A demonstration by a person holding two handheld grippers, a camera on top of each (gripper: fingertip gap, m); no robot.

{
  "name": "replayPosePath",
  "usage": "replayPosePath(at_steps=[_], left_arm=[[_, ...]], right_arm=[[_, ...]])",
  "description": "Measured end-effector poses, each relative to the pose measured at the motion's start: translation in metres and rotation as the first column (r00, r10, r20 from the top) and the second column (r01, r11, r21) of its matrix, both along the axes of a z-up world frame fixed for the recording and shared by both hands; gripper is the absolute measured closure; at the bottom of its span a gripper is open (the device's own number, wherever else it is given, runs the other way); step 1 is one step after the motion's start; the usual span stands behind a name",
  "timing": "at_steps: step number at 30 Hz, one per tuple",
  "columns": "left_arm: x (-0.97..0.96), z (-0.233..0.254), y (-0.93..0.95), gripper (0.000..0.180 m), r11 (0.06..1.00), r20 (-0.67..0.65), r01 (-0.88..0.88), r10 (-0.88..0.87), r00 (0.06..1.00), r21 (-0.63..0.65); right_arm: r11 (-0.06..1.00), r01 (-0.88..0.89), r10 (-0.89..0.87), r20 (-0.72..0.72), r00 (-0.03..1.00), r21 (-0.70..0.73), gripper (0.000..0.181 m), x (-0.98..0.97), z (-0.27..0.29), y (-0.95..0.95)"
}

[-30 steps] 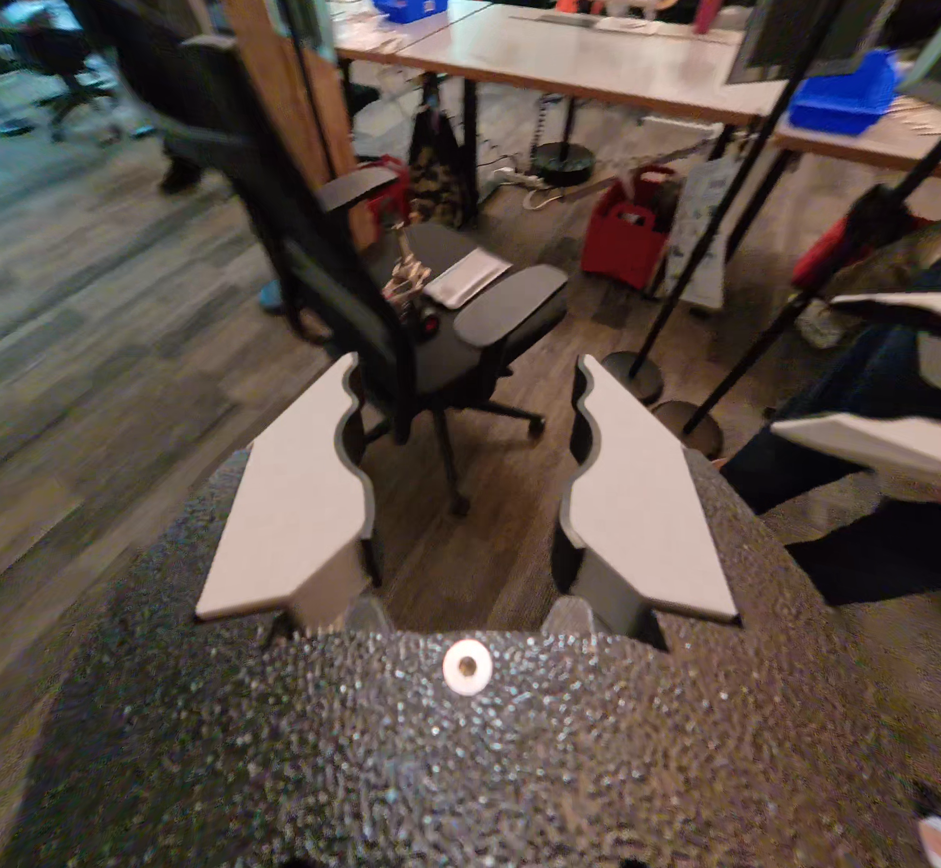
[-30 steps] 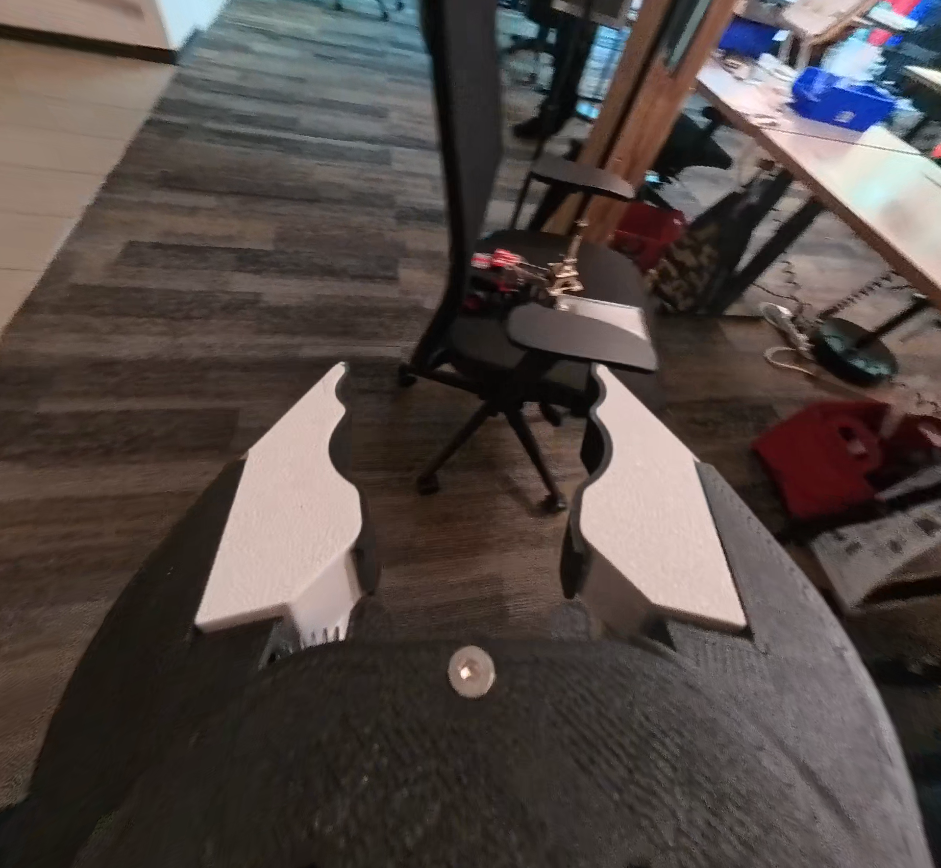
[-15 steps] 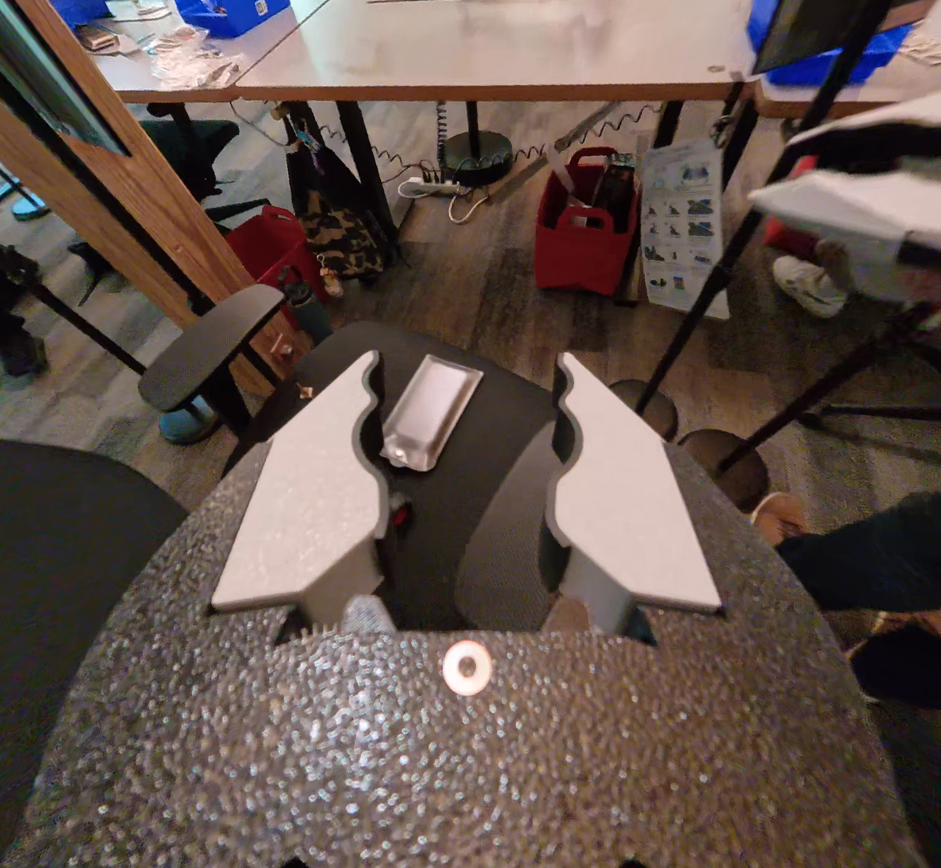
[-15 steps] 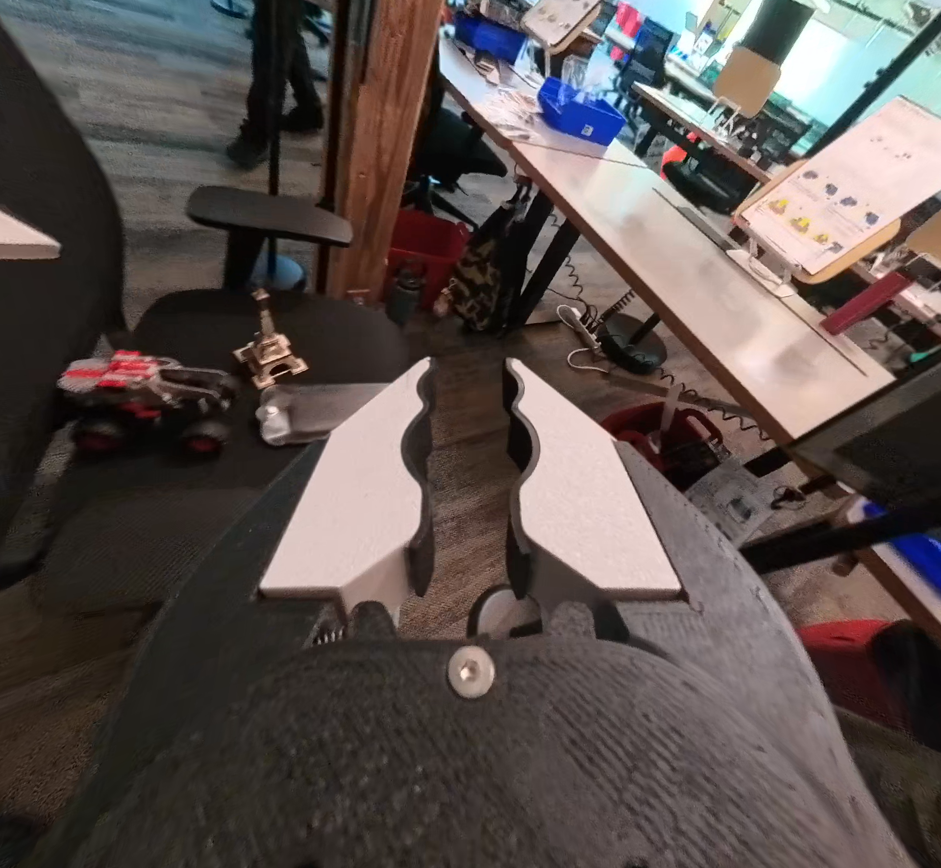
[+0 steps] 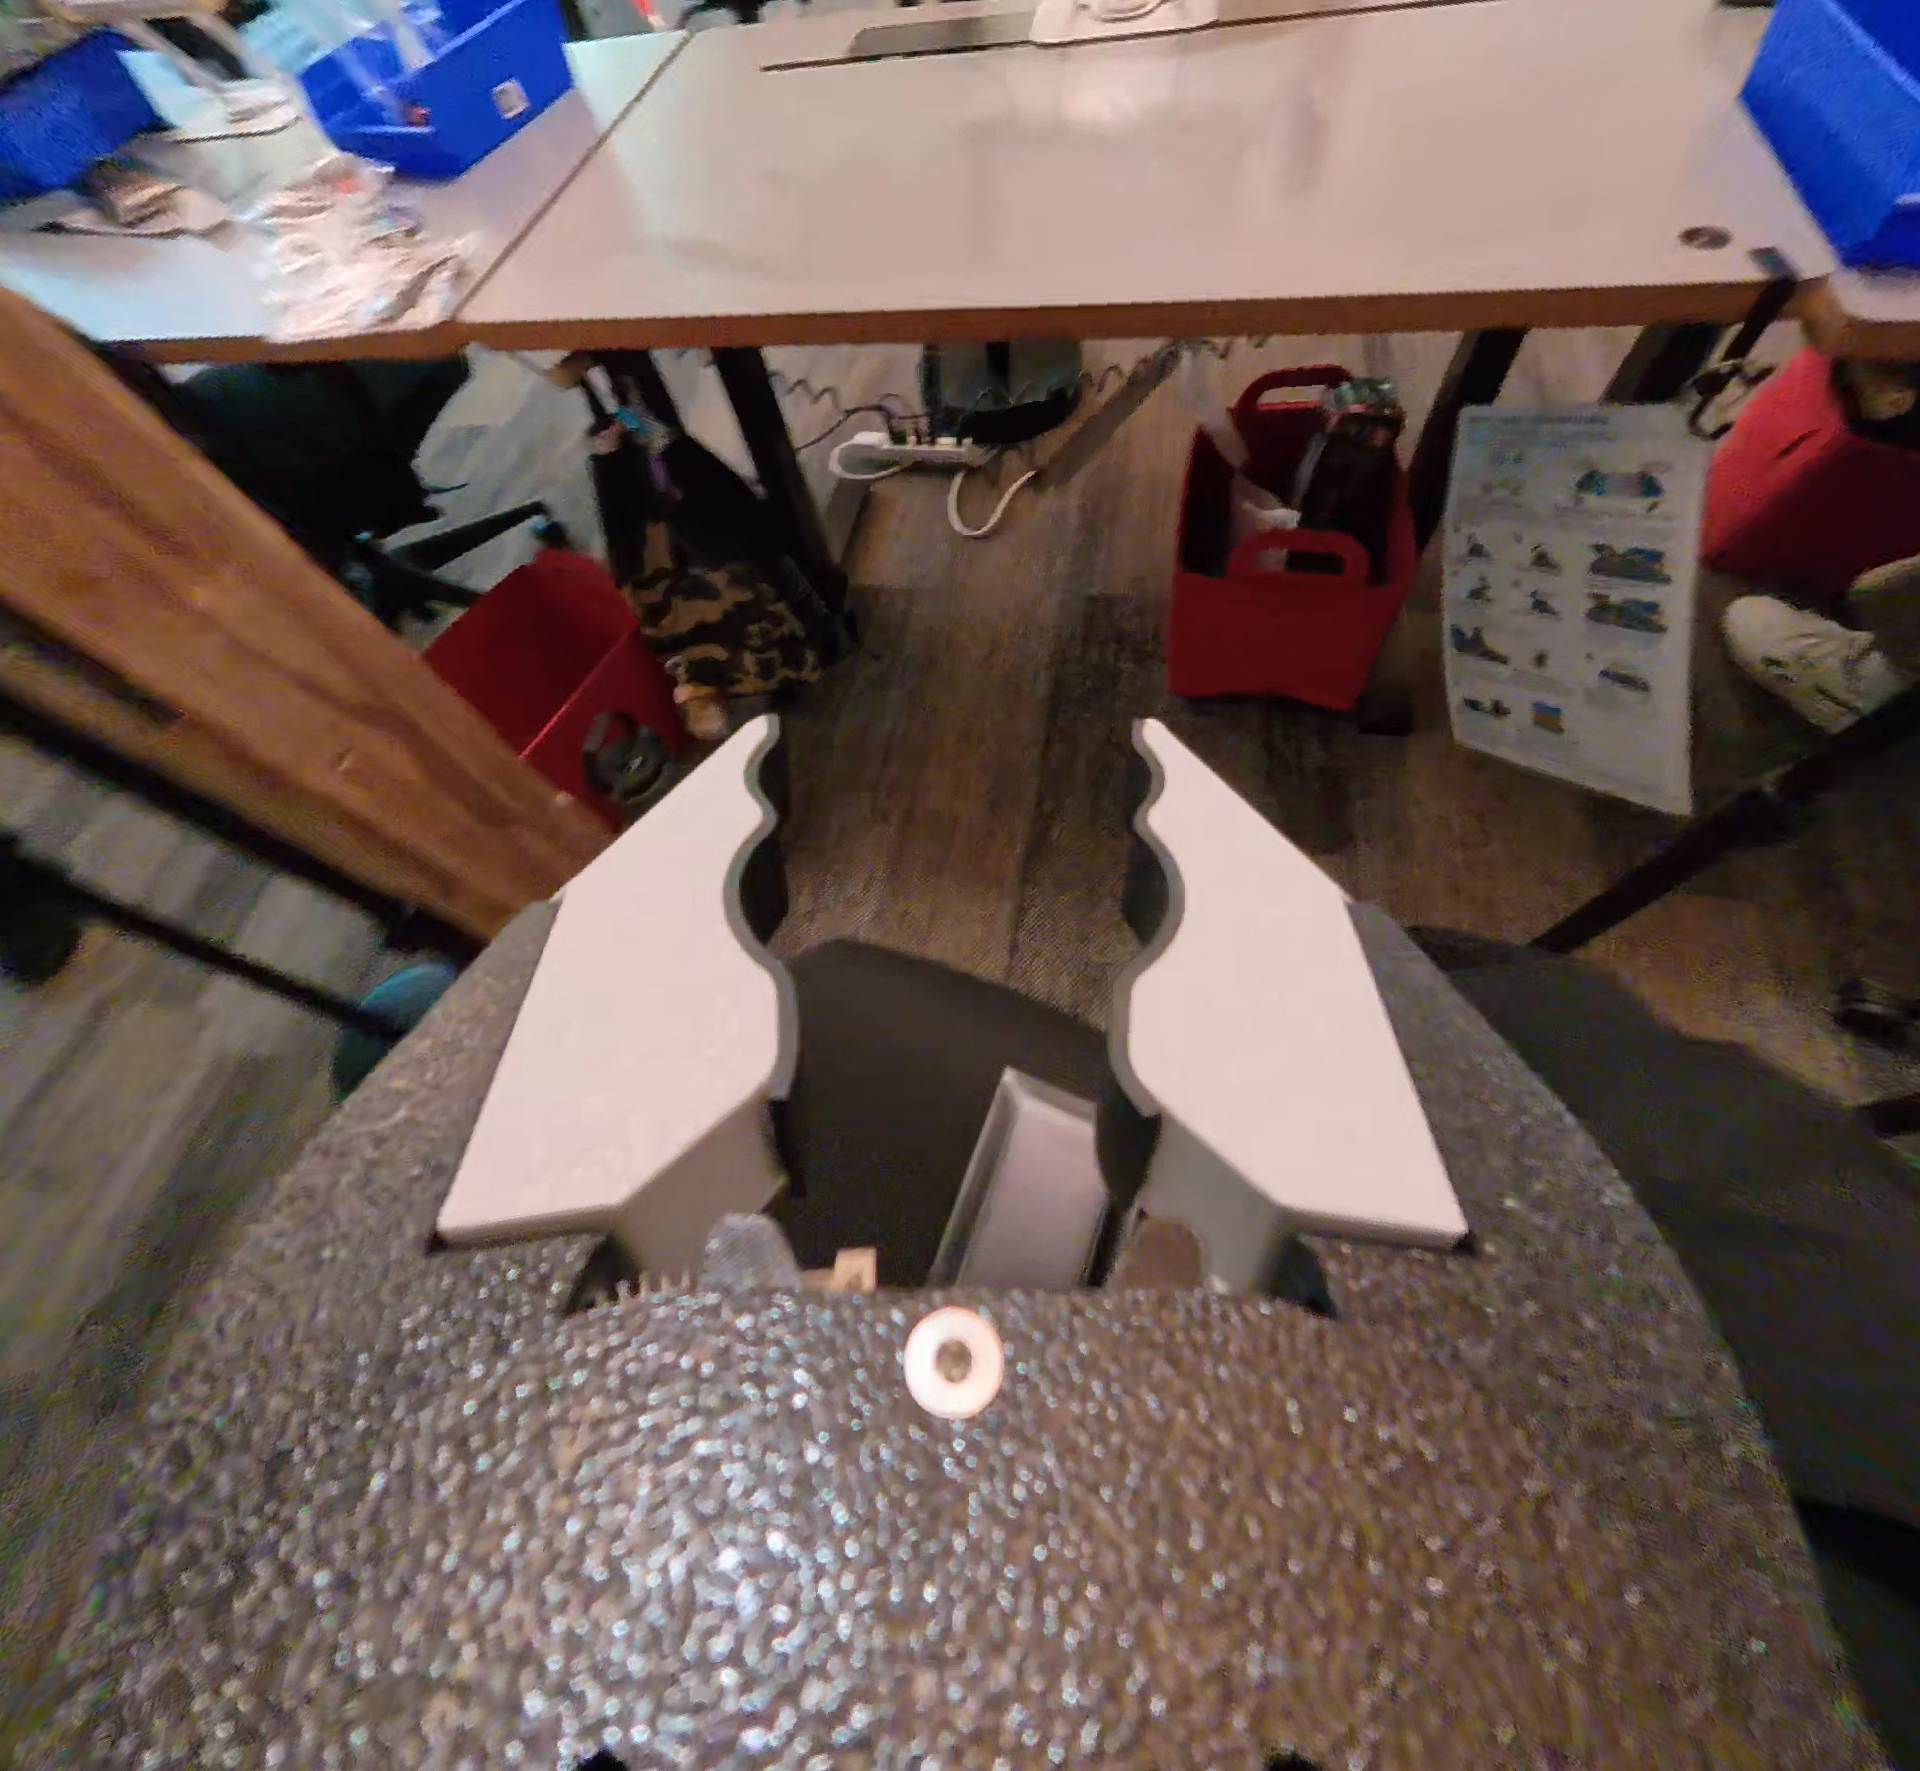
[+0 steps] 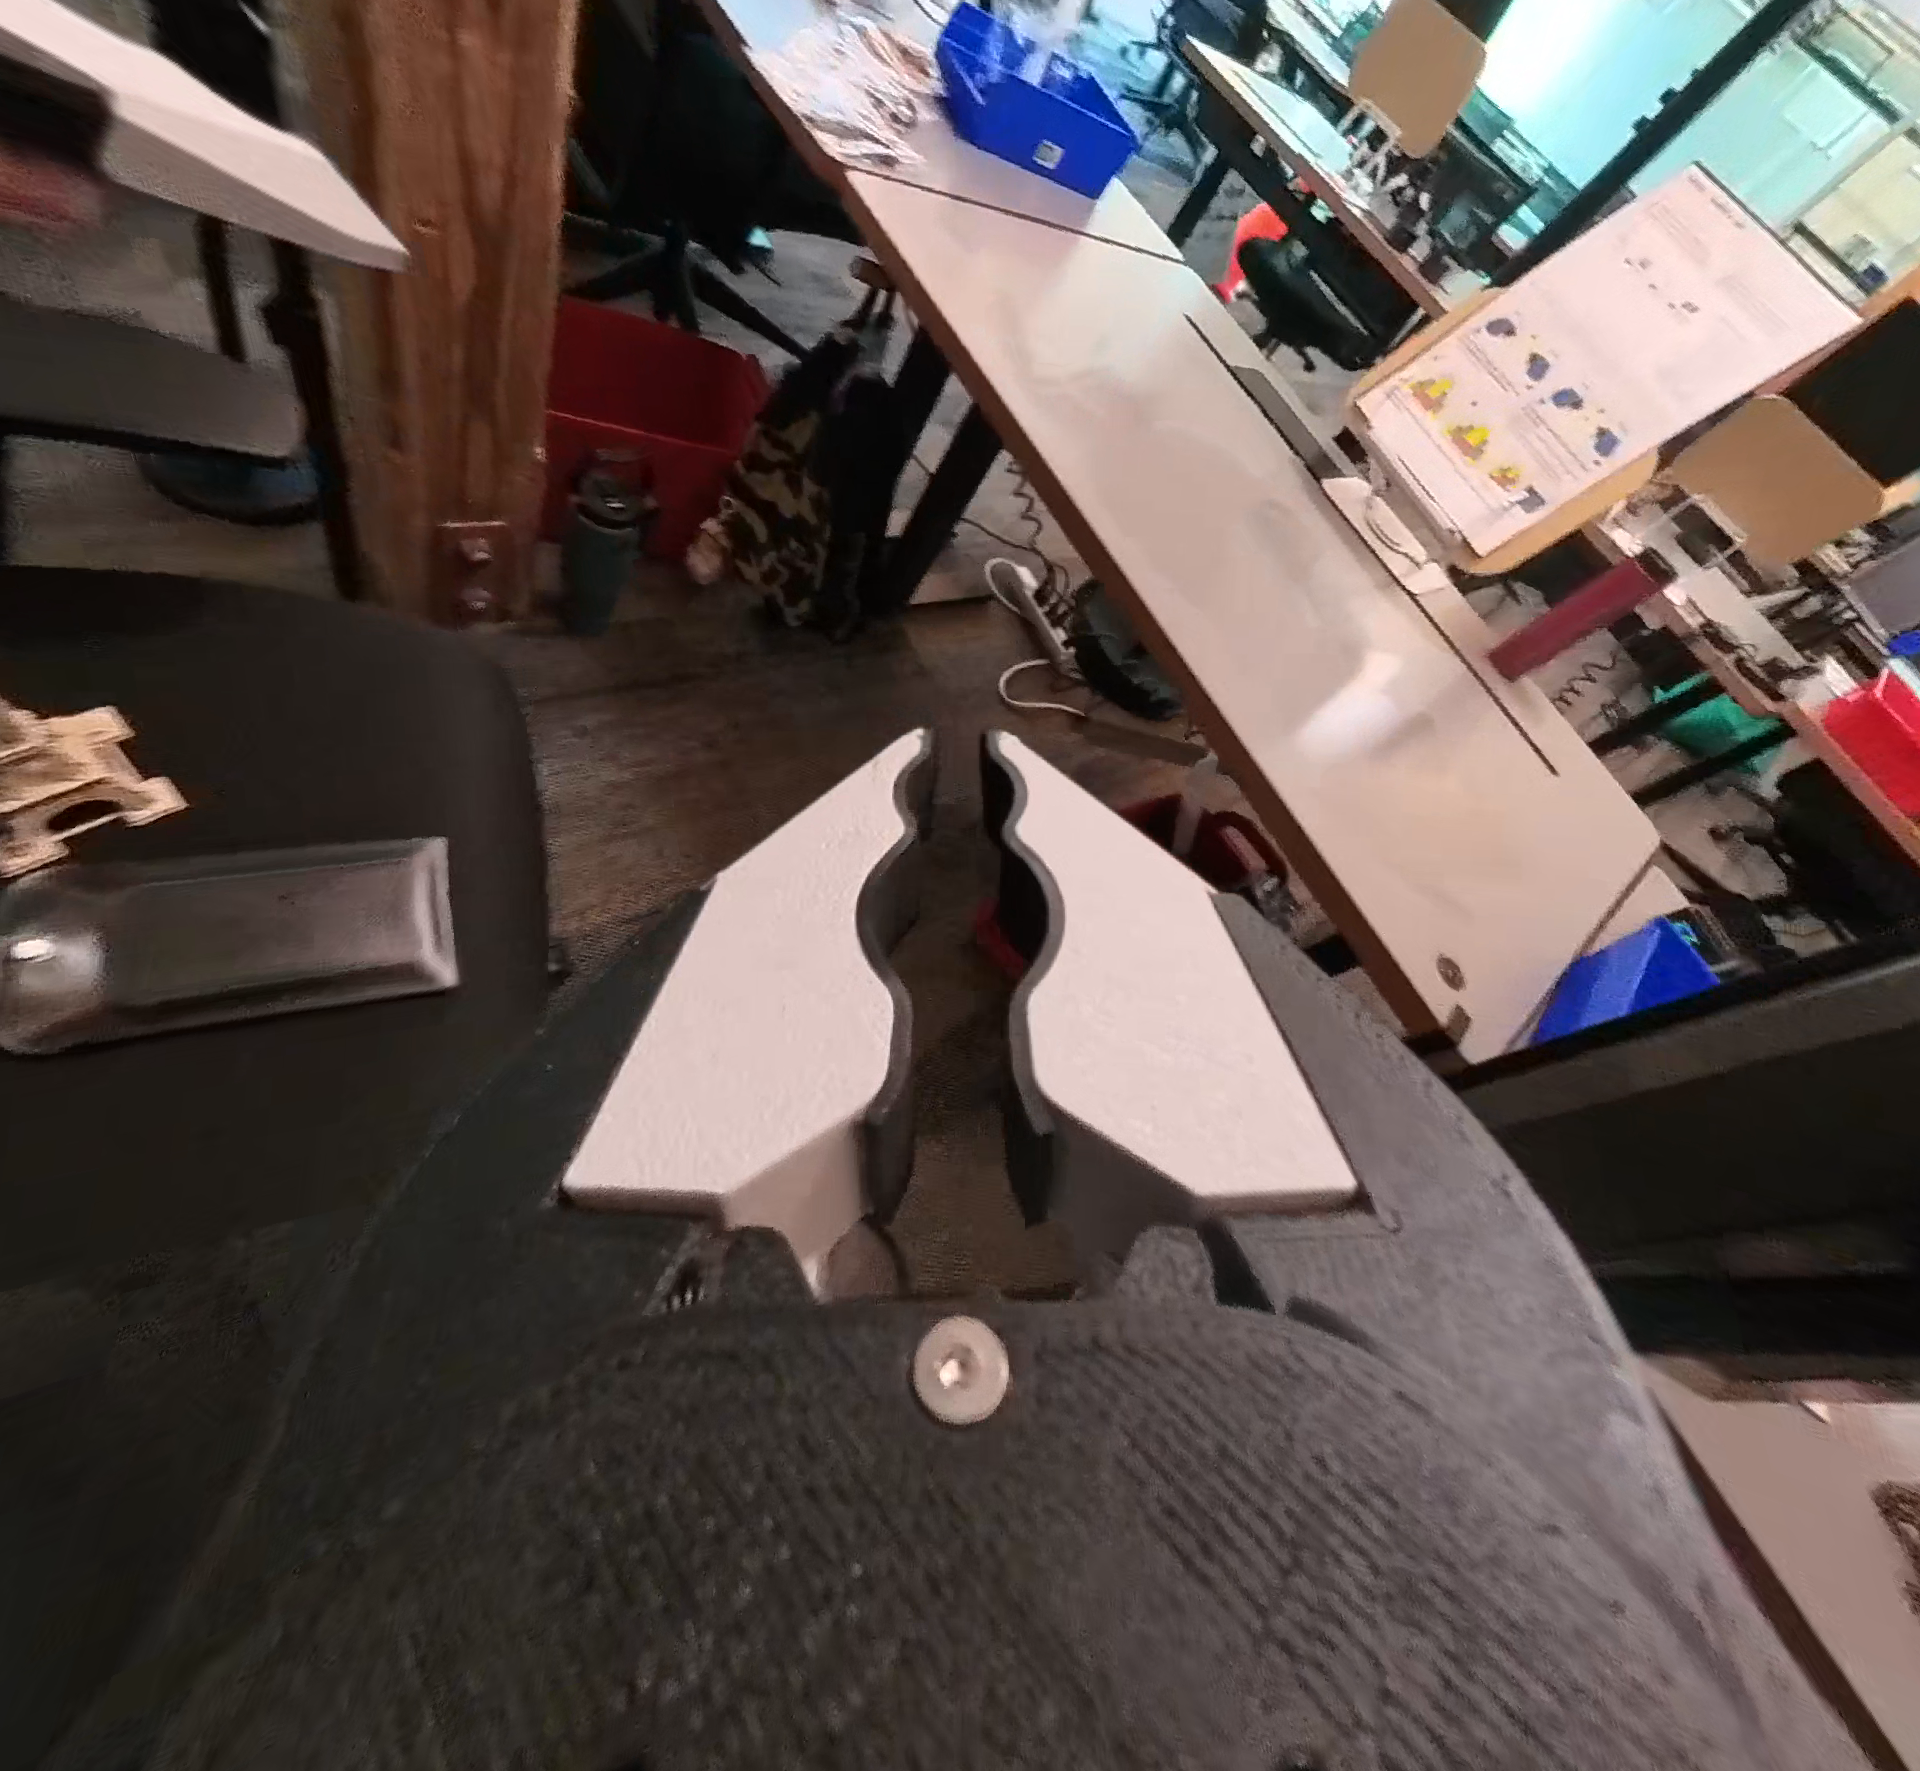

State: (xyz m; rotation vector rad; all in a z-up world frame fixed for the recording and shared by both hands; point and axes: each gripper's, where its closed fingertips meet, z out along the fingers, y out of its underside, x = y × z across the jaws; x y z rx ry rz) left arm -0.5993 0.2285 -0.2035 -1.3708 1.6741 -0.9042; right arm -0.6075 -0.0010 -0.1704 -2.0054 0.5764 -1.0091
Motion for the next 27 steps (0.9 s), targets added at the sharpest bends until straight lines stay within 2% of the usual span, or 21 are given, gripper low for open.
replayPosePath(at_steps=[4, 8, 13, 15, 18, 20, 23, 25, 27], left_arm=[[0.107, -0.002, -0.016, 0.118, 0.995, 0.034, 0.1, -0.099, 0.994, -0.03], [0.212, -0.024, 0.013, 0.118, 0.991, 0.033, 0.128, -0.127, 0.991, -0.026], [0.351, -0.056, 0.058, 0.122, 0.986, 0.006, 0.139, -0.139, 0.99, -0.091], [0.395, -0.055, 0.088, 0.119, 0.995, -0.04, 0.07, -0.073, 0.997, -0.069], [0.44, -0.022, 0.142, 0.118, 0.995, 0.004, -0.068, 0.069, 0.998, -0.077], [0.457, 0.003, 0.184, 0.118, 0.986, 0.045, -0.164, 0.165, 0.985, -0.024], [0.454, 0.037, 0.252, 0.119, 0.936, 0.088, -0.327, 0.318, 0.944, 0.13], [0.434, 0.062, 0.293, 0.12, 0.87, 0.116, -0.434, 0.418, 0.901, 0.236], [0.4, 0.091, 0.333, 0.122, 0.757, 0.159, -0.541, 0.522, 0.838, 0.366]], right_arm=[[0.997, 0.072, -0.073, 0.047, 0.996, 0.028, 0.158, 0.093, 0.007, -0.006], [0.992, 0.094, -0.098, 0.048, 0.994, 0.084, 0.148, 0.251, -0.011, 0.043], [0.992, 0.052, -0.048, -0.038, 0.998, 0.118, 0.12, 0.453, -0.056, 0.145], [0.991, 0.04, -0.03, -0.08, 0.996, 0.131, 0.118, 0.501, -0.066, 0.177], [0.982, -0.052, 0.081, -0.156, 0.984, 0.182, 0.118, 0.536, -0.066, 0.23], [0.968, -0.127, 0.164, -0.163, 0.973, 0.216, 0.119, 0.554, -0.059, 0.267], [0.934, -0.25, 0.302, -0.19, 0.934, 0.255, 0.122, 0.57, -0.051, 0.333], [0.895, -0.359, 0.411, -0.179, 0.894, 0.266, 0.126, 0.569, -0.042, 0.381], [0.844, -0.464, 0.516, -0.167, 0.84, 0.268, 0.129, 0.558, -0.036, 0.428]])
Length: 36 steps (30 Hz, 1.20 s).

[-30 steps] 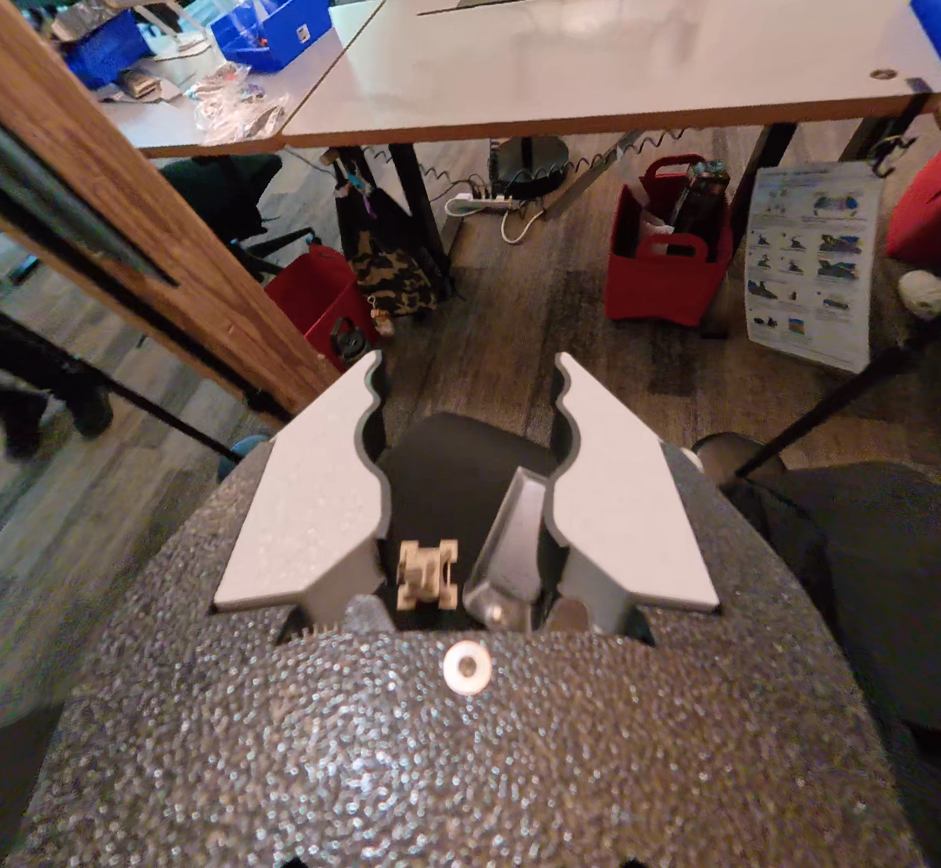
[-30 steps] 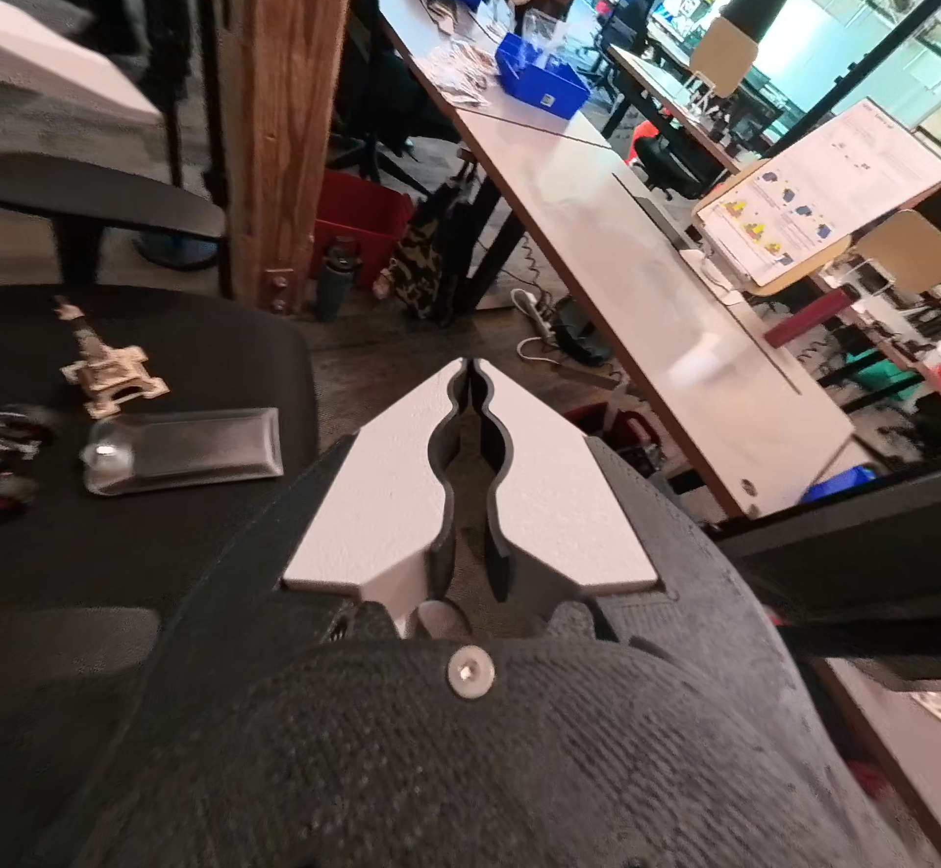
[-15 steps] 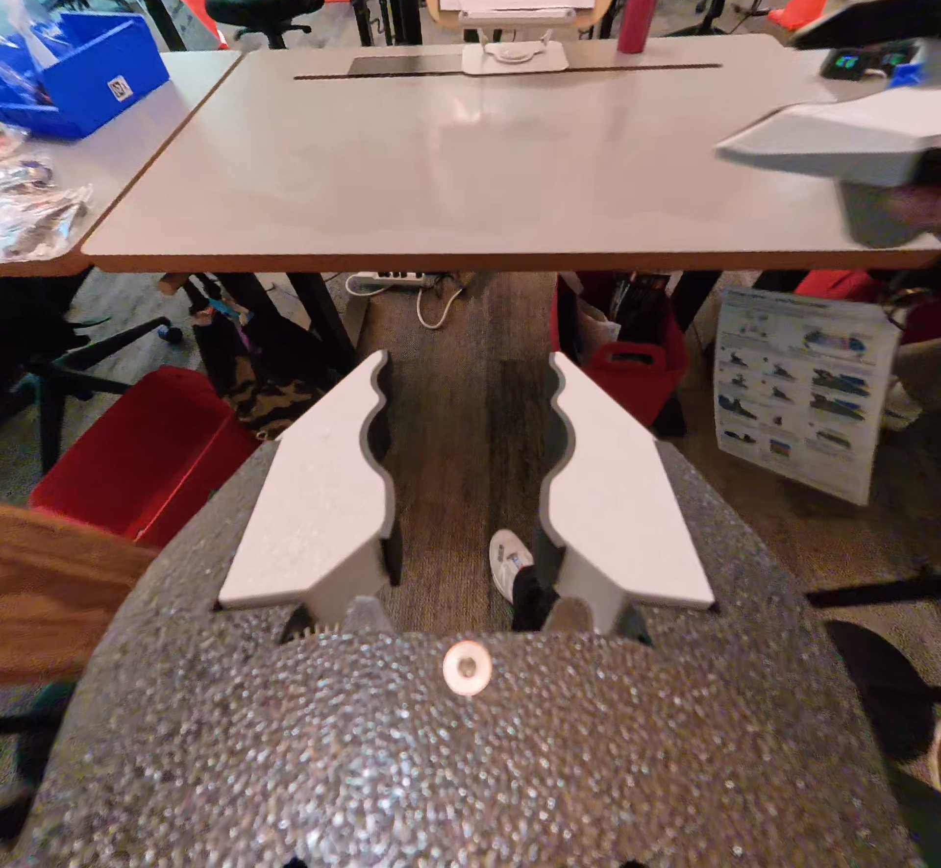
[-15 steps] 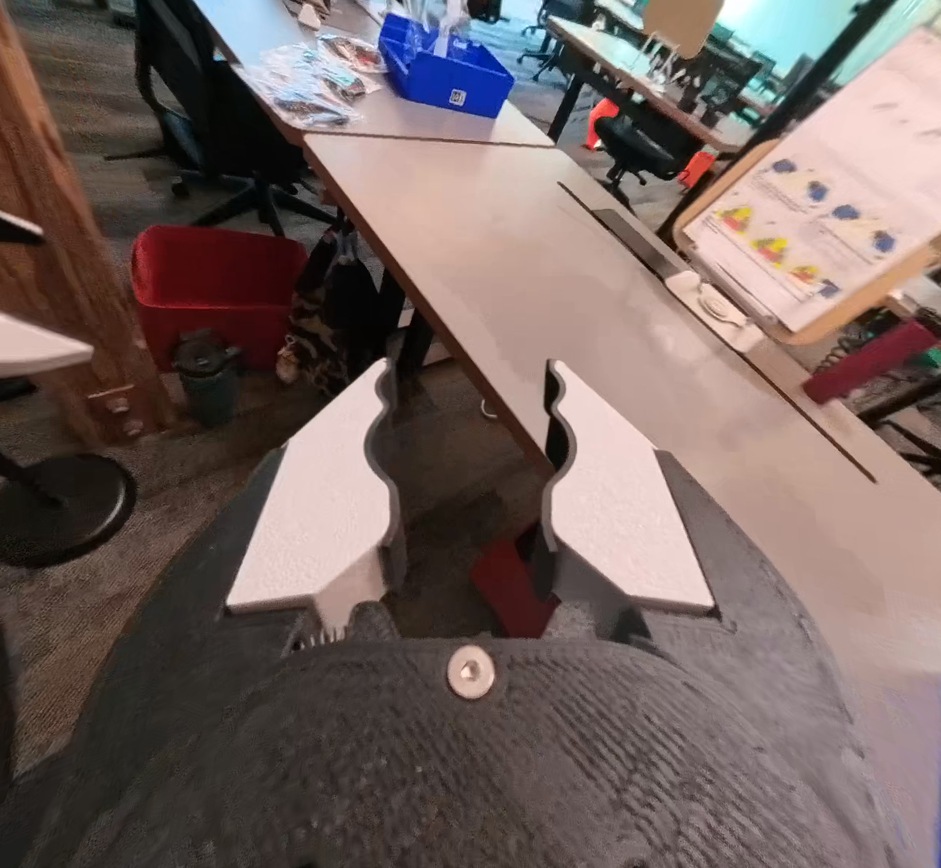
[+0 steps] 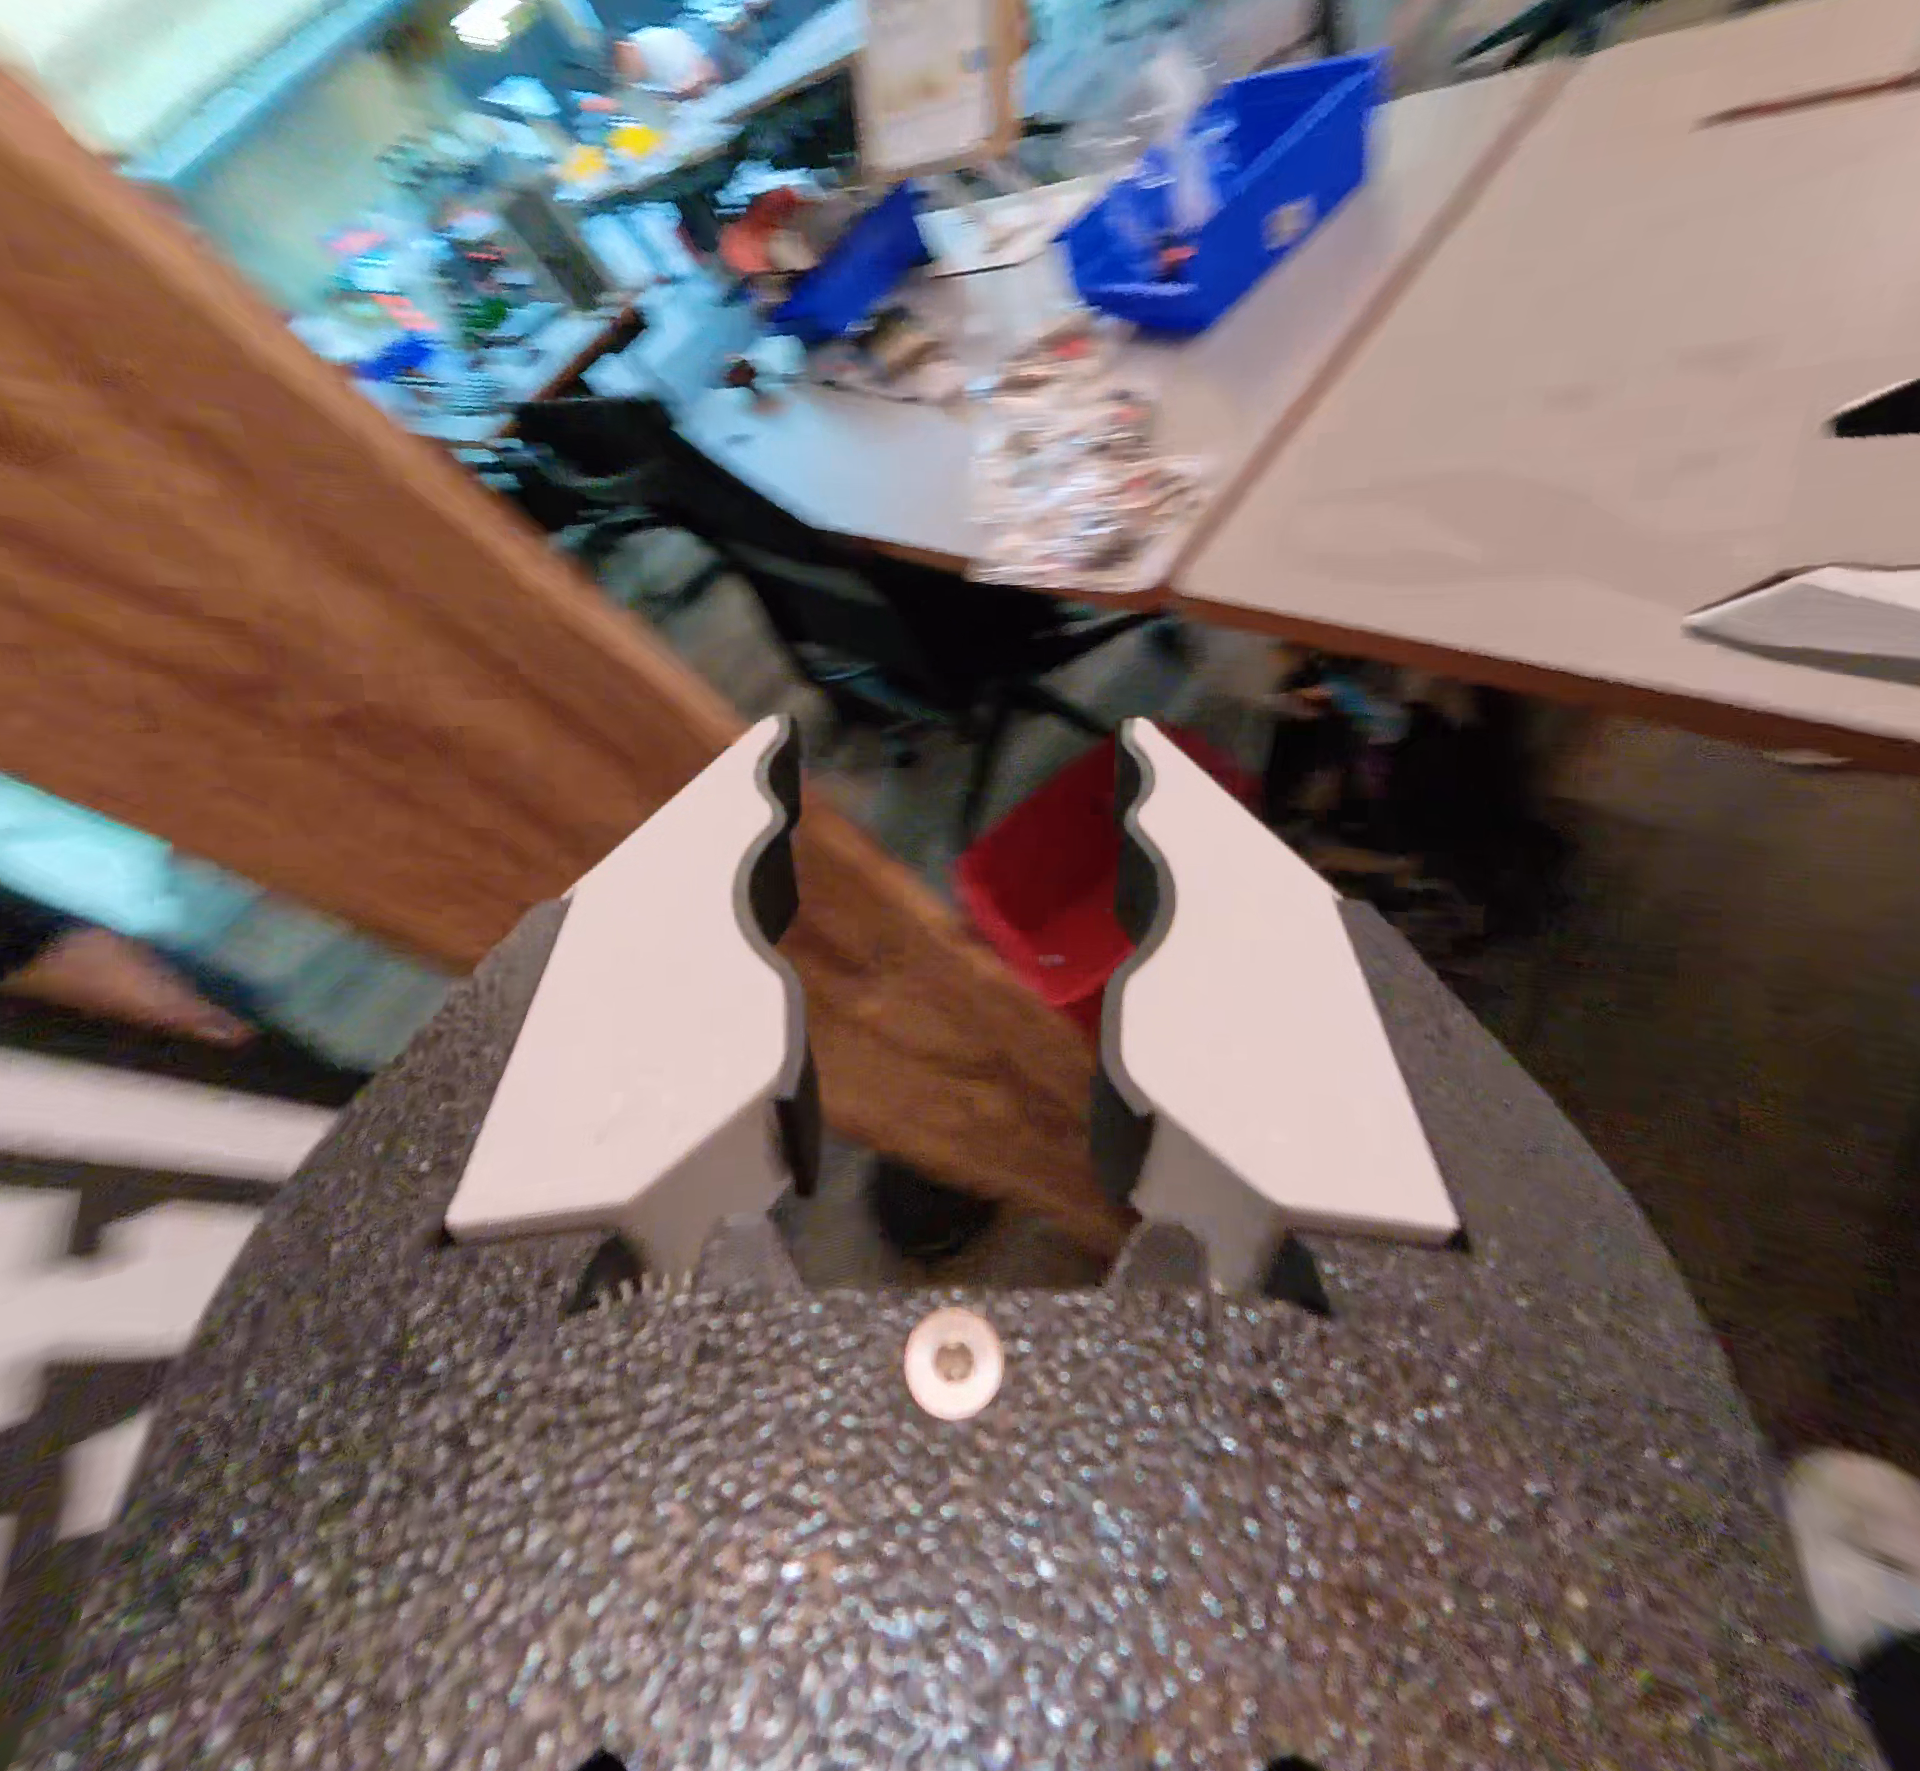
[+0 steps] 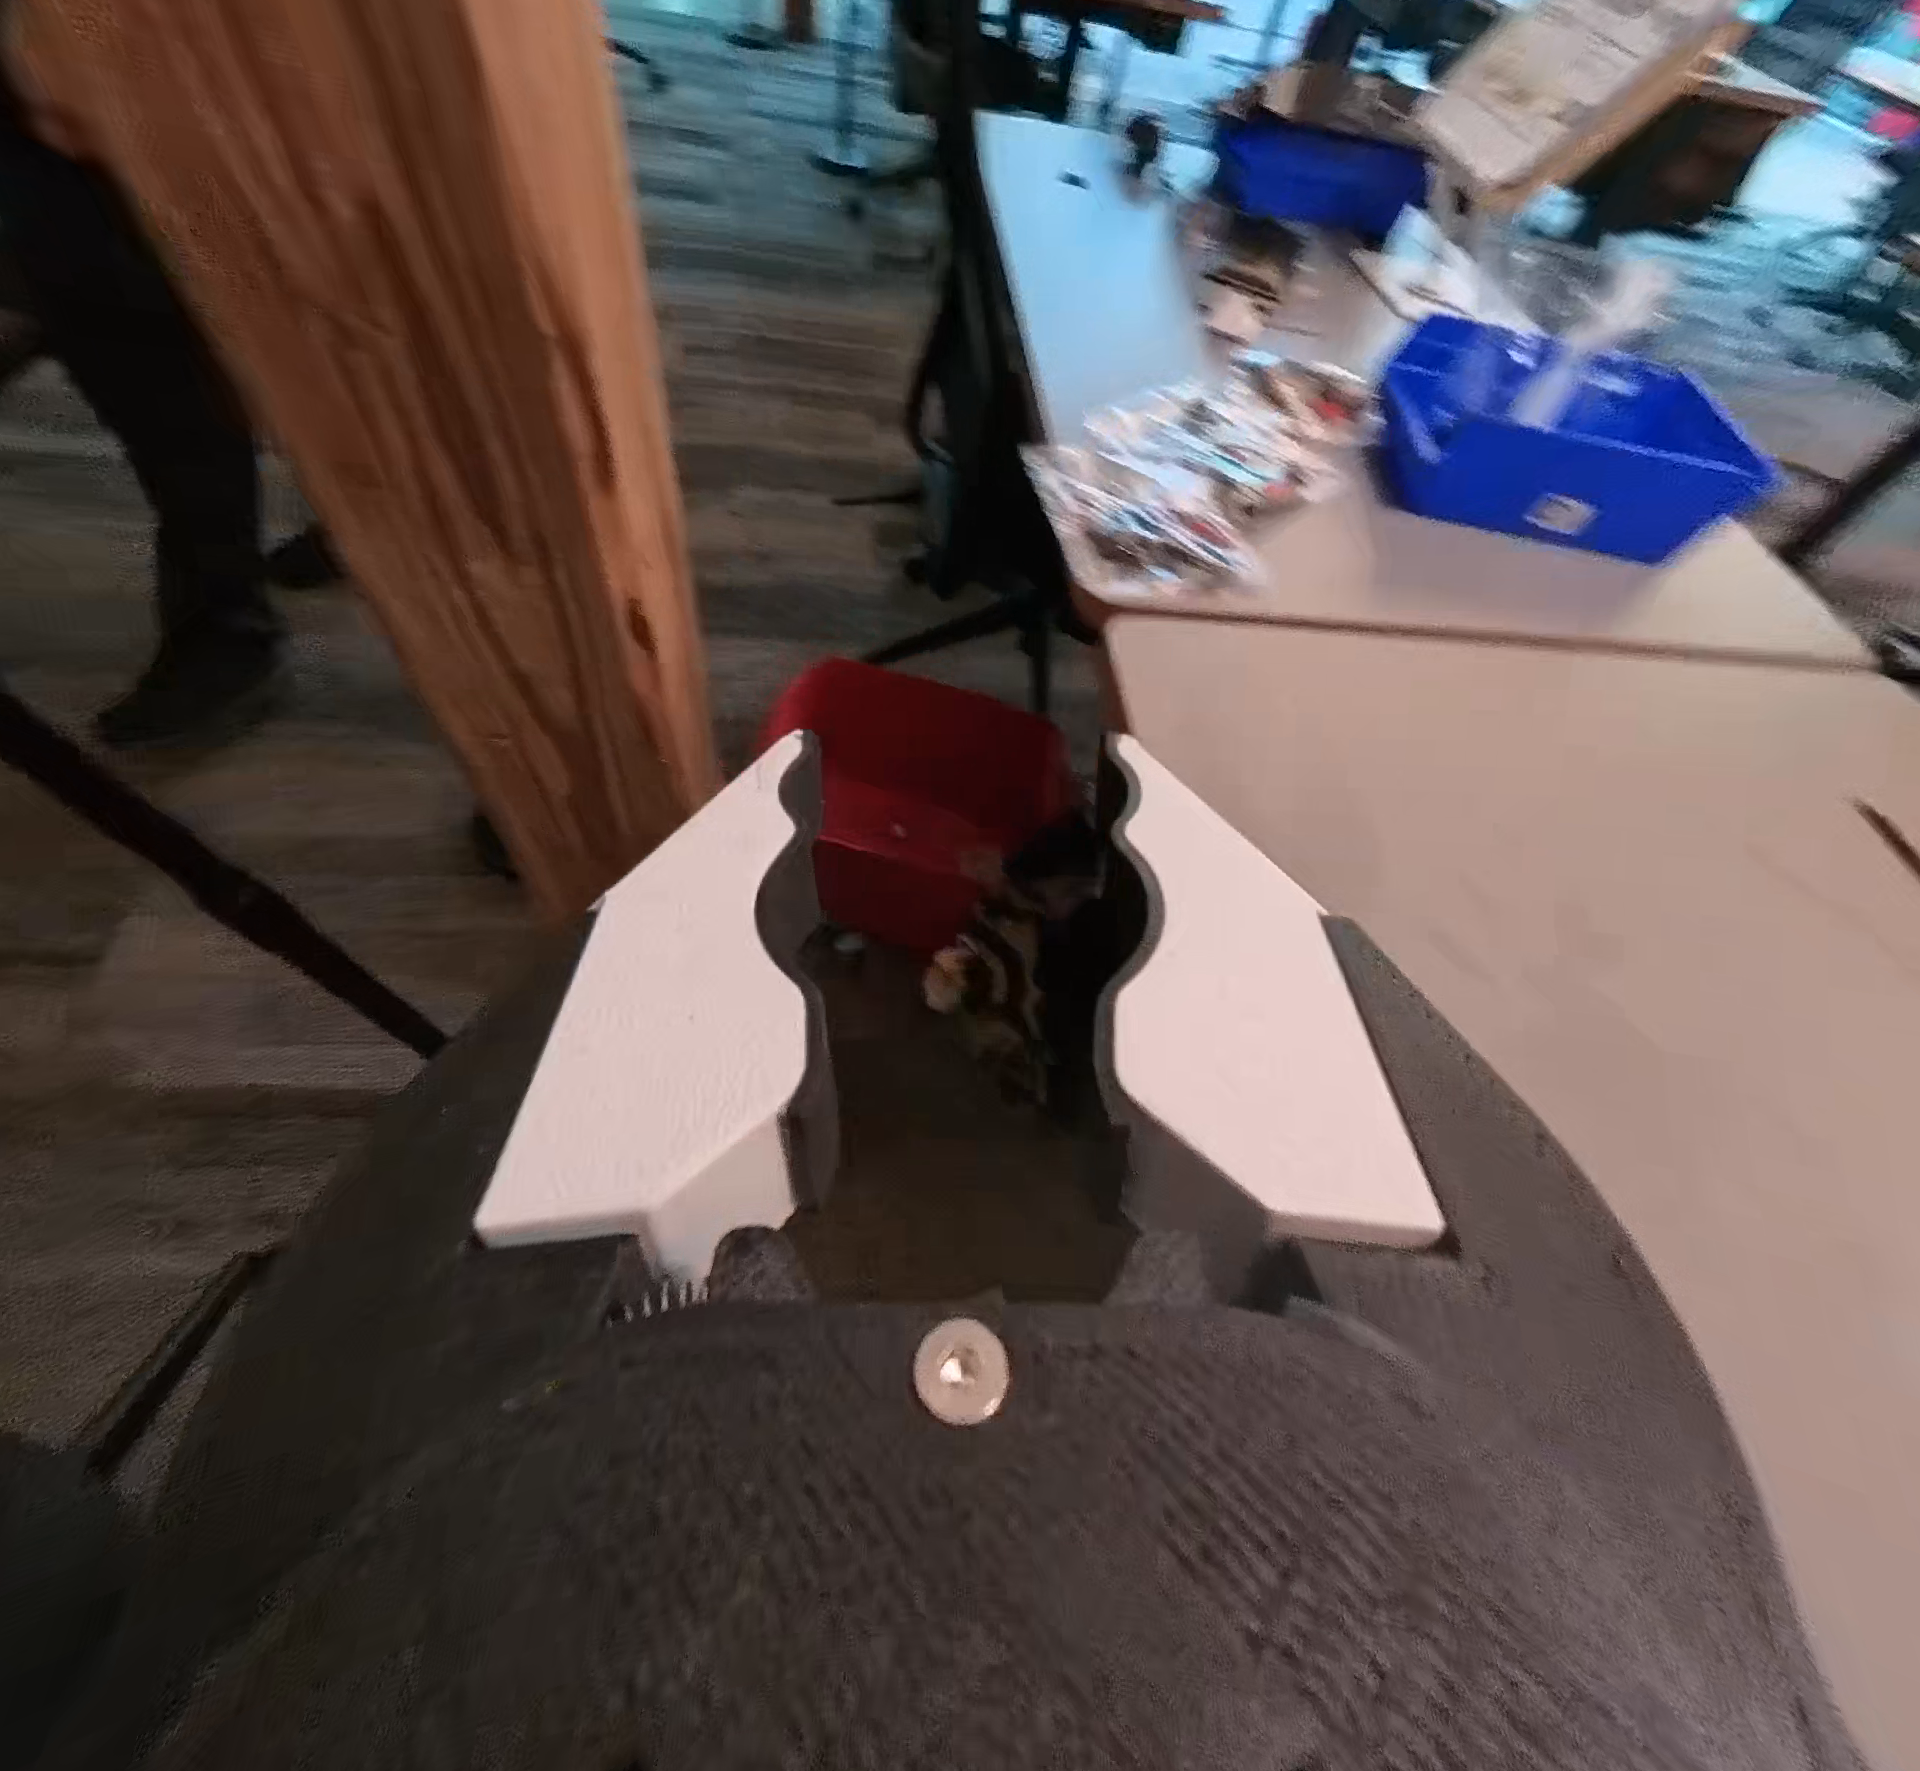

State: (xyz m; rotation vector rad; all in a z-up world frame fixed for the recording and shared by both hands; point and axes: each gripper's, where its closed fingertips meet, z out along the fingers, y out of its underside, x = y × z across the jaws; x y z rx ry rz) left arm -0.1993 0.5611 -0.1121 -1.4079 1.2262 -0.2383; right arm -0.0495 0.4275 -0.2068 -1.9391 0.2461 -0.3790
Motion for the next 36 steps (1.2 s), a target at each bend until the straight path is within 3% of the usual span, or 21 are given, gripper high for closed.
replayPosePath(at_steps=[5, 10, 15, 19, 24, 30, 36], left_arm=[[-0.115, 0.06, 0.062, 0.125, 0.868, -0.119, -0.364, 0.423, 0.899, 0.338], [-0.196, 0.095, 0.083, 0.119, 0.602, -0.19, -0.519, 0.744, 0.641, 0.607], [-0.221, 0.105, 0.103, 0.117, 0.445, -0.255, -0.478, 0.875, 0.411, 0.757], [-0.223, 0.099, 0.113, 0.12, 0.437, -0.338, -0.429, 0.895, 0.291, 0.79], [-0.23, 0.102, 0.1, 0.129, 0.414, -0.344, -0.444, 0.91, 0.231, 0.795], [-0.246, 0.103, 0.087, 0.129, 0.404, -0.357, -0.48, 0.915, 0.191, 0.779], [-0.255, 0.101, 0.07, 0.13, 0.394, -0.353, -0.521, 0.918, 0.181, 0.757]], right_arm=[[0.936, -0.352, 0.351, -0.154, 0.924, 0.022, 0.127, -0.071, -0.007, 0.114], [0.792, -0.611, 0.598, -0.233, 0.767, 0.023, 0.114, -0.142, -0.013, 0.186], [0.623, -0.781, 0.781, -0.103, 0.616, 0.048, 0.112, -0.178, 0.023, 0.226], [0.536, -0.838, 0.834, 0.087, 0.544, 0.103, 0.116, -0.182, 0.056, 0.251], [0.411, -0.899, 0.799, 0.413, 0.436, 0.153, 0.119, -0.2, 0.104, 0.276], [0.231, -0.971, 0.525, 0.832, 0.177, 0.061, 0.108, -0.262, 0.165, 0.295], [0.156, -0.988, 0.233, 0.972, 0.022, -0.015, 0.109, -0.304, 0.204, 0.287]])
